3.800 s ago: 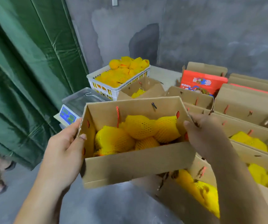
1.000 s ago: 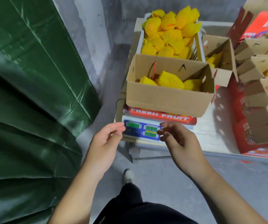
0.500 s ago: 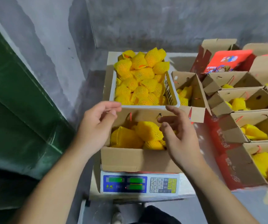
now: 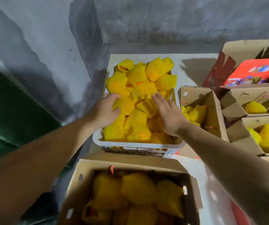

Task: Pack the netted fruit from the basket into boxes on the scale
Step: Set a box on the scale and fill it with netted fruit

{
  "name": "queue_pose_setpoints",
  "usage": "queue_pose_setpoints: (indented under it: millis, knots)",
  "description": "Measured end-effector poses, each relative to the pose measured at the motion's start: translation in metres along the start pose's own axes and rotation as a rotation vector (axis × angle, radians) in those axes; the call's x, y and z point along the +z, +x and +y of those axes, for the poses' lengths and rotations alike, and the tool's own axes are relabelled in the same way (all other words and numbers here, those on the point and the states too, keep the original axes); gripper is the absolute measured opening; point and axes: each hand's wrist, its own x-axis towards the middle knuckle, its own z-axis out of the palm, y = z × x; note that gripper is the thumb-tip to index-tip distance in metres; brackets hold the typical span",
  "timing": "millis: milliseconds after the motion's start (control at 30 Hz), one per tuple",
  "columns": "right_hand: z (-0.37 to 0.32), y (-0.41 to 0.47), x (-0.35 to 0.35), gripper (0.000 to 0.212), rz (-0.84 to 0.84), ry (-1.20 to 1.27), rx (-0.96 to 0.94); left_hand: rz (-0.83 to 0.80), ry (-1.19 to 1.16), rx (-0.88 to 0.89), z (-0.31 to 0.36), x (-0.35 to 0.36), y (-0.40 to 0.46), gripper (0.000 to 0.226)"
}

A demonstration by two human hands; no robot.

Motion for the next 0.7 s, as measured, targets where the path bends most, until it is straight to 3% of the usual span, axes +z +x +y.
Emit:
queue_pose_setpoints:
  millis: [167, 300, 367, 433, 533, 700]
  knots:
    - [0.015, 0.014, 0.027, 0.112, -0.068, -0.178, -0.110, 0.094, 0.265, 0.019, 0.015, -0.010, 0.091, 0.080]
    - [0.019, 0.016, 0.034, 0.108, -0.043, -0.267, -0.085, -0.036, 0.271, -0.117, 0.021, -0.009, 0.140, 0.097]
    - [0.021, 0.017, 0.039, 0.098, -0.065, -0.284, -0.069, -0.096, 0.412, -0.120, 0.017, -0.003, 0.151, 0.103]
    - [0.023, 0.018, 0.040, 0.090, -0.060, -0.248, -0.057, -0.198, 0.555, -0.077, 0.011, 0.003, 0.153, 0.107]
    - [0.024, 0.021, 0.041, 0.091, -0.061, -0.239, -0.081, -0.267, 0.481, -0.115, 0.003, 0.001, 0.149, 0.109]
    - [0.021, 0.021, 0.039, 0.105, -0.047, -0.273, -0.033, -0.142, 0.450, -0.100, 0.002, 0.002, 0.129, 0.096]
